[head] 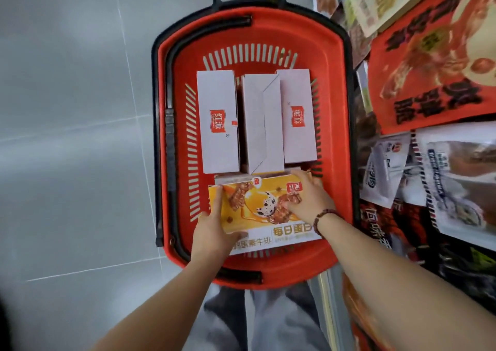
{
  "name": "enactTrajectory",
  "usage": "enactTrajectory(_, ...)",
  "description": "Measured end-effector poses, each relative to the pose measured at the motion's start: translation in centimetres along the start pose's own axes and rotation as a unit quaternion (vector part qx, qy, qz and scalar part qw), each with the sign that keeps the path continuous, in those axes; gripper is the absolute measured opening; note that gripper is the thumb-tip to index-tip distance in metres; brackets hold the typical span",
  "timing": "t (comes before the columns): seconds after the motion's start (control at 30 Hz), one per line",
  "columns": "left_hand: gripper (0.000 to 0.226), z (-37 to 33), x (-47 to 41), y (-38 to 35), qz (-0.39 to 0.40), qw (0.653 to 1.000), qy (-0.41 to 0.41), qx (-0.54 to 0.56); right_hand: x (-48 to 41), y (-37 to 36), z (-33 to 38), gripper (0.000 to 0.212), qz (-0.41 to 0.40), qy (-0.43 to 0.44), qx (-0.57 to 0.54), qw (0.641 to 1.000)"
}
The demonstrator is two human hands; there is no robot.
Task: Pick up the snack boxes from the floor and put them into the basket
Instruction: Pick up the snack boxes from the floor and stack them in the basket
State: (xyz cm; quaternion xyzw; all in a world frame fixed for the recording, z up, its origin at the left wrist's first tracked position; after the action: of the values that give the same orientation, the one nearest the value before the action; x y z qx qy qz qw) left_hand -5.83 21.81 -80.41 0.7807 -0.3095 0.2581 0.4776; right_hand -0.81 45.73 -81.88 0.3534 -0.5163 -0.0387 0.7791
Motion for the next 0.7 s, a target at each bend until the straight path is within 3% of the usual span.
enactTrajectory(0.27,0.119,-0.1,0.1,0.5,0.000,0.999,-0.031,-0.015,0.8,-0.4,-0.5,0.084,0.012,0.025,-0.036,0.999)
enactTrajectory(0.4,0.110,-3.2,0.8,4.5,-0.033,0.995,-0.073,-0.067,4.2,2.0,0.0,0.078,0.001,0.046,-0.072,0.996)
enactTrajectory(0.7,0.099,-16.8,9.9,15.4,-0.049,0.941,-0.330,-0.065,17.3,11.9,1.8,0.074,-0.140,0.063,-0.225,0.962)
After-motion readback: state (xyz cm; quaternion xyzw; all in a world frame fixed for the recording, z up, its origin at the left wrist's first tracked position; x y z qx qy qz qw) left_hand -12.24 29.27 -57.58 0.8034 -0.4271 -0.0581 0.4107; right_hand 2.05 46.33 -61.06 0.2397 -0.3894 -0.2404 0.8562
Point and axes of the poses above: each hand's wrist, its own x-axis away from the middle knuckle, its own y-axis out of the back of the hand, z = x × y, the point moved 9 cm from there along -x, towards the middle knuckle, and after that the axes turned 7 degrees about -y, right-handed, at the moved point
